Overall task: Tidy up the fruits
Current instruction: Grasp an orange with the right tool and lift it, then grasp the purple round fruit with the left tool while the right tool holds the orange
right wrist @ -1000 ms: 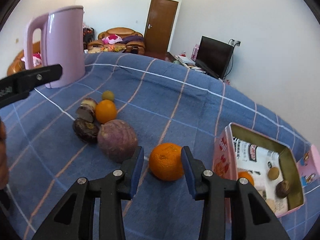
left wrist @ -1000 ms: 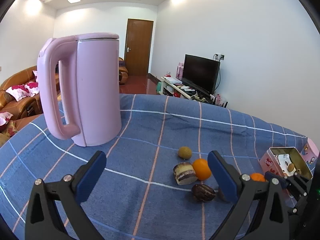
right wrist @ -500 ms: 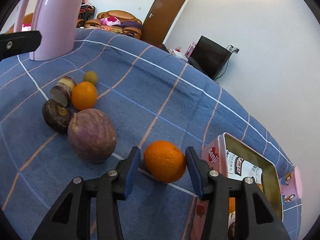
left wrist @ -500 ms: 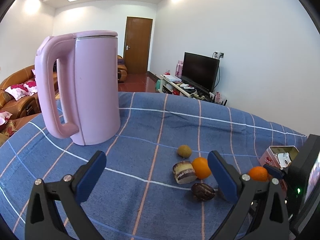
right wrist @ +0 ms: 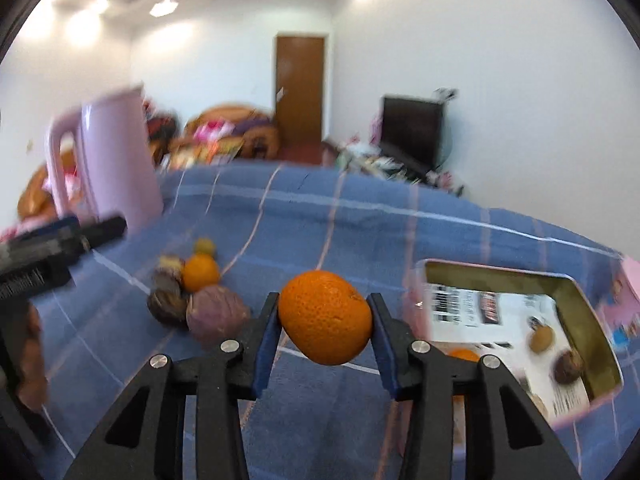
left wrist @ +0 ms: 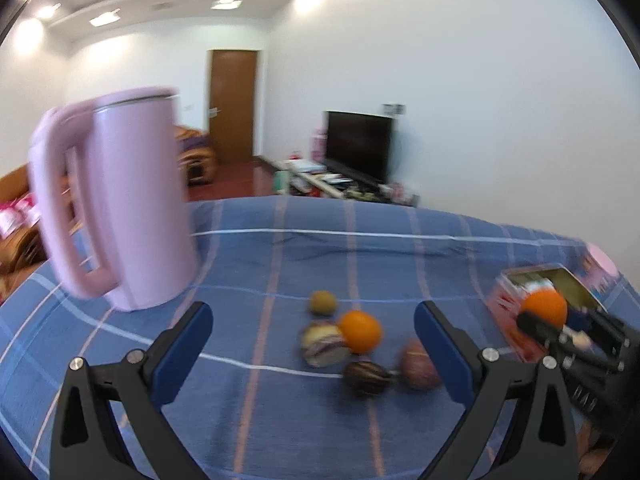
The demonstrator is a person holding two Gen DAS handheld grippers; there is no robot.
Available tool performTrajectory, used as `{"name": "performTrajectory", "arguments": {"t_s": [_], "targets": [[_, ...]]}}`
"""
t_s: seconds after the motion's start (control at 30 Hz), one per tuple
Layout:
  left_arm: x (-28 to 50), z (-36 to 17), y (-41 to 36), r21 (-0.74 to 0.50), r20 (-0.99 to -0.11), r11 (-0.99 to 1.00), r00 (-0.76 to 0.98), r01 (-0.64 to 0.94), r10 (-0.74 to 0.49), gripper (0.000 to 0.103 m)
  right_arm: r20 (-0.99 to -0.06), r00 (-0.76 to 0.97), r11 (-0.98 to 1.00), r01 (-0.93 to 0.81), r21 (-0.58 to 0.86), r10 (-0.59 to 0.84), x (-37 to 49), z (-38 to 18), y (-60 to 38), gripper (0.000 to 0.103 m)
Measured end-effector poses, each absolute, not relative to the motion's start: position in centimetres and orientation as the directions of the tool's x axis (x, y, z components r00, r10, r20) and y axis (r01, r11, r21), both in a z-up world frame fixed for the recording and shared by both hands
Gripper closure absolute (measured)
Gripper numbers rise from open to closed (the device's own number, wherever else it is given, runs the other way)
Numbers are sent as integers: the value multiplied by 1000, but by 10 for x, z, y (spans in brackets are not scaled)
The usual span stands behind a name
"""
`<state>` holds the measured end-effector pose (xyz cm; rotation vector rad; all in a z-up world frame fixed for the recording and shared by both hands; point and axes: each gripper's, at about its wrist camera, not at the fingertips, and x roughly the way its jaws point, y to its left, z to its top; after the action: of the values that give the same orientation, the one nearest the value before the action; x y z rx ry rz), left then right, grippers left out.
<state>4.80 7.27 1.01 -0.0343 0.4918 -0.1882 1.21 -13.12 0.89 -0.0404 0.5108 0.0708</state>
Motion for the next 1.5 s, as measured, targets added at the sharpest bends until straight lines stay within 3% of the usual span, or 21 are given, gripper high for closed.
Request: {"name": "performTrajectory", "arguments": {"t_s": [0.3,0.37,0.43,0.53,0.8,1.07,1.13,1.27,1.5], "targets": [[42,1,24,-39,-504,909,777,415,-376,12,-471,882,999,5,50,19,2,11,-153,58],[46,0,15,-39,-526,902,758,431,-385,16,-469,883,999,7,44,15,1,11,-153,58],[53,-3,6,-60,-553,894,731,443,-400,27,-467,884,999,6,41,14,3,12,-155,58],[65,-13,-9,-57,-614,890,687,452,-388,35,-469,883,998,11,59,18,2,13,-160,58],[95,-34,-15,-82,-729,921,607,382,-317,43,-495,868,993,23,118,39,6,12,-173,58],[94,-38,-27,-1,-744,921,615,389,-261,44,-510,859,992,21,127,47,9,8,-173,58],[92,-37,-28,-11,-740,918,615,396,-274,50,-509,860,992,24,127,45,8,8,-173,58],[84,-35,-21,-84,-733,897,583,434,-350,50,-511,858,992,25,123,42,8,8,-172,58],[60,-13,-7,-102,-610,916,702,389,-367,50,-484,874,993,17,115,41,6,11,-172,58]]}}
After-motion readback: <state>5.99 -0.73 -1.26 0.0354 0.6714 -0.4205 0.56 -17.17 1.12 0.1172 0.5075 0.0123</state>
